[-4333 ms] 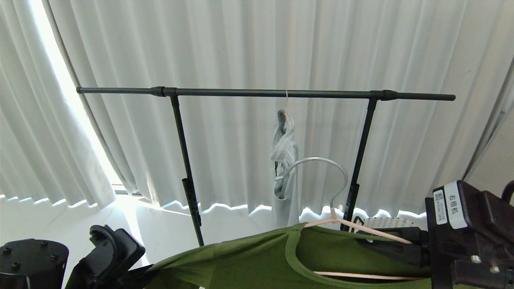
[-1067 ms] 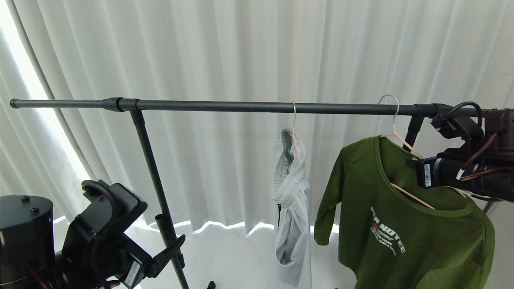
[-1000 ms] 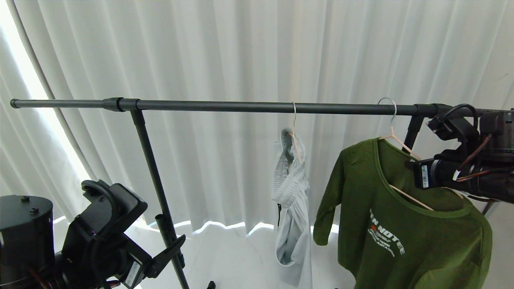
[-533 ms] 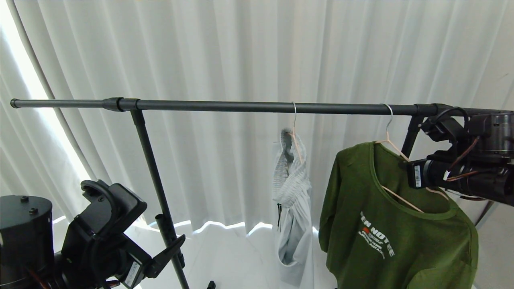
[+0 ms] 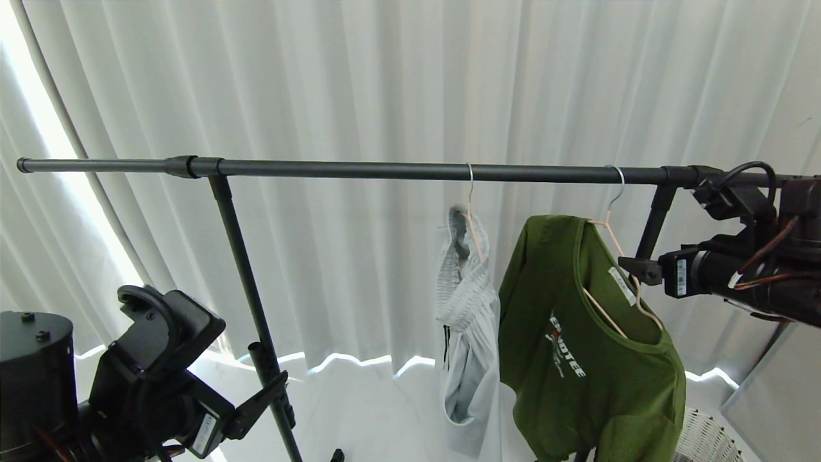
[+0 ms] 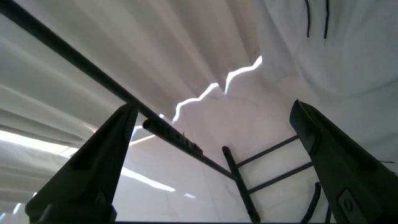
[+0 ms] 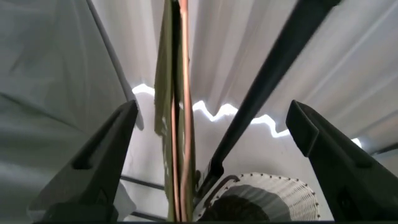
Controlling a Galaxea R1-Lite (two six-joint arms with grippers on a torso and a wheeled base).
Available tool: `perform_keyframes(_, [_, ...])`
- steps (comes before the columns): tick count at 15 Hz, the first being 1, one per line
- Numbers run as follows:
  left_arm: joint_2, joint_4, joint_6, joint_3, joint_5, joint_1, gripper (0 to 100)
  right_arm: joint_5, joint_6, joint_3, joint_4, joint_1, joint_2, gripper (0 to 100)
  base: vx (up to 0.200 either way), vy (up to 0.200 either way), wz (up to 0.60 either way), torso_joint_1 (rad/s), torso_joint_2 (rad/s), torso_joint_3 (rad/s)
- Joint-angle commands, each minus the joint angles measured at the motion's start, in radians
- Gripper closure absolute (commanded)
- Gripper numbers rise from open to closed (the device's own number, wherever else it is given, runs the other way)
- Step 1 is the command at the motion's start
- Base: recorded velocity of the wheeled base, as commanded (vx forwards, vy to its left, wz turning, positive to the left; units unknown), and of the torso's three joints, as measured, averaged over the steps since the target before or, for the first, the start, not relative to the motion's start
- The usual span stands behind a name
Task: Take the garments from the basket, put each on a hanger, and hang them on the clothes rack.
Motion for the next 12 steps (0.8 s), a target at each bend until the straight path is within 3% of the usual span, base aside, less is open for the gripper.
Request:
perform_keyframes(1, [-0.01,0.0,0.0,0.001,0.016,0.043,0,0.002,0.008,0.035,-0.002,-0.001,-0.089,0,0.0,0.0,0.0,0.0,0.0,0.0])
perform_keyframes(6, [-0.125,0.0,0.0,0.039,0.025,0.203,0,0.004,0.023,0.118,-0.001,-0.036,-0.264,0,0.0,0.0,0.0,0.0,0.0,0.0])
perform_keyframes(12, [-0.257,0.001,-0.005,0.068,0.025,0.425,0,0.002,-0.079,0.274,-0.001,-0.151,-0.414,0,-0.2,0.0,0.0,-0.006,0.0,0.001])
